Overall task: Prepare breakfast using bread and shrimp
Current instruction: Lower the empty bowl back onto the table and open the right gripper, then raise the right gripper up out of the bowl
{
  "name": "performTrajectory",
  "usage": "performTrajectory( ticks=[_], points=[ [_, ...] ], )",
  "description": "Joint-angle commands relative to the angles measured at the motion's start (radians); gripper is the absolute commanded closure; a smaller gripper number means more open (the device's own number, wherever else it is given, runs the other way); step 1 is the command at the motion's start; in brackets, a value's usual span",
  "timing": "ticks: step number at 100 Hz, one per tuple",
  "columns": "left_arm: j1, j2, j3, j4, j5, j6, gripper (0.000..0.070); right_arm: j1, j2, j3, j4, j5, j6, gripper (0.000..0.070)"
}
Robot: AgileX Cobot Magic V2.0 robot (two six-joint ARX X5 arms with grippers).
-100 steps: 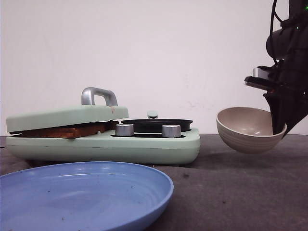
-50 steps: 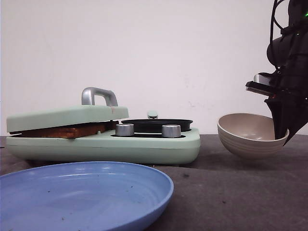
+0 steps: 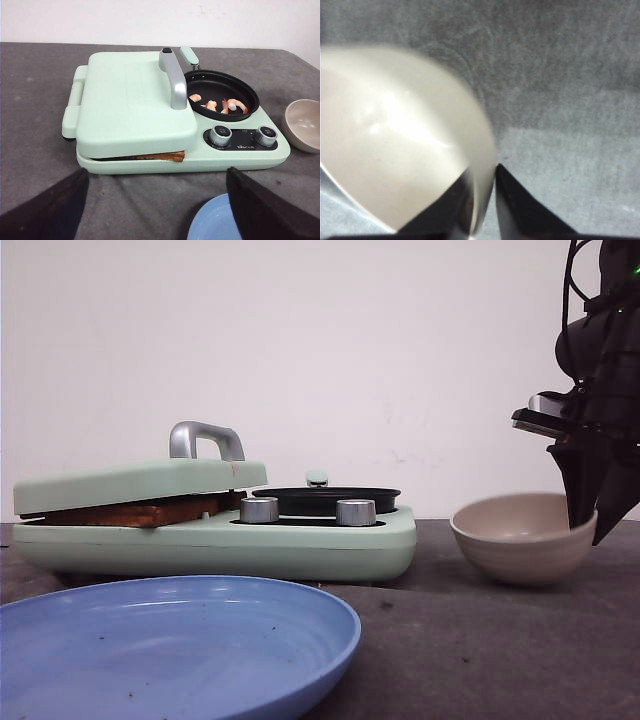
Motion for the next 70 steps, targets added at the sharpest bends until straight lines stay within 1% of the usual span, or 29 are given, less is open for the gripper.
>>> performTrajectory(
  ticks=[1, 6, 9, 13, 14, 20, 23, 27, 56, 70],
  points=[
    [0.000, 0.001, 0.009, 0.012, 0.006, 0.002, 0.0230, 0.002, 0.019, 0.019, -0.002, -0.004, 0.006, 0.0600],
    [0.000, 0.001, 0.009, 0.012, 0.006, 0.002, 0.0230, 0.002, 0.019, 0.019, -0.002, -0.004, 0.005, 0.0582],
    [0.000, 0.001, 0.009, 0.012, 0.006, 0.002, 0.0230, 0.002, 0.019, 0.019, -0.001, -0.003, 0.004, 0.0548],
    [0.000, 0.001, 0.009, 0.012, 0.006, 0.002, 0.0230, 0.002, 0.019, 0.019, 0.000, -0.003, 0.003, 0.0479],
    [0.000, 0.001, 0.009, 0.012, 0.006, 0.002, 0.0230, 0.002, 0.019, 0.019, 0.001, -0.003, 0.003, 0.0448],
    [0.000, 0.001, 0.009, 0.012, 0.006, 0.002, 0.0230, 0.002, 0.019, 0.019, 0.003, -0.003, 0.003, 0.0346],
    [0.000, 0.001, 0.009, 0.012, 0.006, 0.002, 0.0230, 0.002, 0.019, 0.019, 0.003, -0.002, 0.003, 0.0306],
    [0.000, 0.001, 0.009, 0.012, 0.006, 0.002, 0.0230, 0.002, 0.019, 0.019, 0.004, 0.006, 0.003, 0.0270],
    [0.000, 0.001, 0.009, 0.012, 0.006, 0.002, 0.0230, 0.002, -0.009, 0.022, 0.007, 0.050, -0.019, 0.0260],
    [0.000, 0.001, 0.009, 0.012, 0.006, 0.002, 0.0230, 0.002, -0.060, 0.022, 0.032, 0.050, -0.023, 0.0260]
  ],
)
